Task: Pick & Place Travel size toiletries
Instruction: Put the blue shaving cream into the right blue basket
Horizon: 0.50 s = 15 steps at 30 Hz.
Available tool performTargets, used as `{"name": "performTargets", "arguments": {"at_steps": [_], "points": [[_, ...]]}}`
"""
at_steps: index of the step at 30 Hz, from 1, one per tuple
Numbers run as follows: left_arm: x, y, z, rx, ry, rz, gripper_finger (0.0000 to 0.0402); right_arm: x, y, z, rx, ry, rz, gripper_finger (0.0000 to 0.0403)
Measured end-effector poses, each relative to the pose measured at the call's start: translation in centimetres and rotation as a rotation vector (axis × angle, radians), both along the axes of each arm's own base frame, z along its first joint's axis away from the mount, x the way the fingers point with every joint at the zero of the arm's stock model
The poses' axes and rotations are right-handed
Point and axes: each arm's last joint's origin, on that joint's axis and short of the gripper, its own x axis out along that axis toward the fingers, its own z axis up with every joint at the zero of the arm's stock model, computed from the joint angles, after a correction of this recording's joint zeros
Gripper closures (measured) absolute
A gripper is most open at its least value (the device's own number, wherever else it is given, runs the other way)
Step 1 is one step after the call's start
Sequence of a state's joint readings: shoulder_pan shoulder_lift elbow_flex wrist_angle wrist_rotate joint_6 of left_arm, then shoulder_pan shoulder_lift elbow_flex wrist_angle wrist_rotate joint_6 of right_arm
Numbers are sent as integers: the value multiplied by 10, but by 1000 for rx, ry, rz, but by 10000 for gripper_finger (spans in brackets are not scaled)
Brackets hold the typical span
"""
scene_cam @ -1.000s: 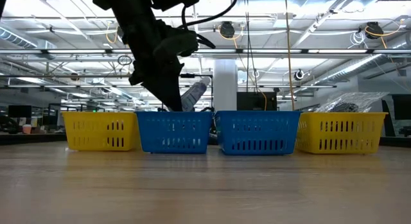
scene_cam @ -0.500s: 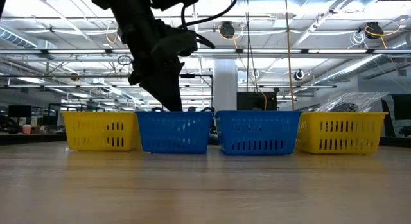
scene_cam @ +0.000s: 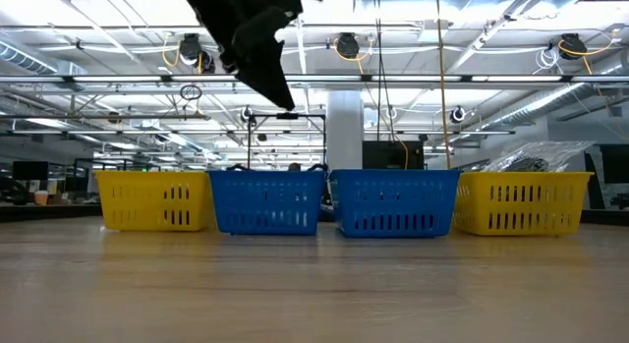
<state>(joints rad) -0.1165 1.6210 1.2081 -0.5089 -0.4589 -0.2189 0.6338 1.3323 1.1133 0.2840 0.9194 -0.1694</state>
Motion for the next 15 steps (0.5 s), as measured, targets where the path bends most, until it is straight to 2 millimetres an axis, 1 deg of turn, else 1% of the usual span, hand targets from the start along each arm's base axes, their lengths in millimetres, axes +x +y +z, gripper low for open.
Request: {"name": "performTargets", "arguments": {"at_steps": [4, 8, 11, 15], "points": [[1, 13, 5, 99, 34, -93, 327, 1, -1, -3, -18, 29, -4, 310], [7, 35, 3, 130, 45, -149, 322, -3, -4, -9, -34, 99, -9, 313], [8, 54, -4, 99, 88, -160, 302, -9, -8, -12, -34, 151, -15, 320], [8, 81, -9, 85, 111, -161, 259, -17, -14, -14, -29, 207, -25, 329]]}}
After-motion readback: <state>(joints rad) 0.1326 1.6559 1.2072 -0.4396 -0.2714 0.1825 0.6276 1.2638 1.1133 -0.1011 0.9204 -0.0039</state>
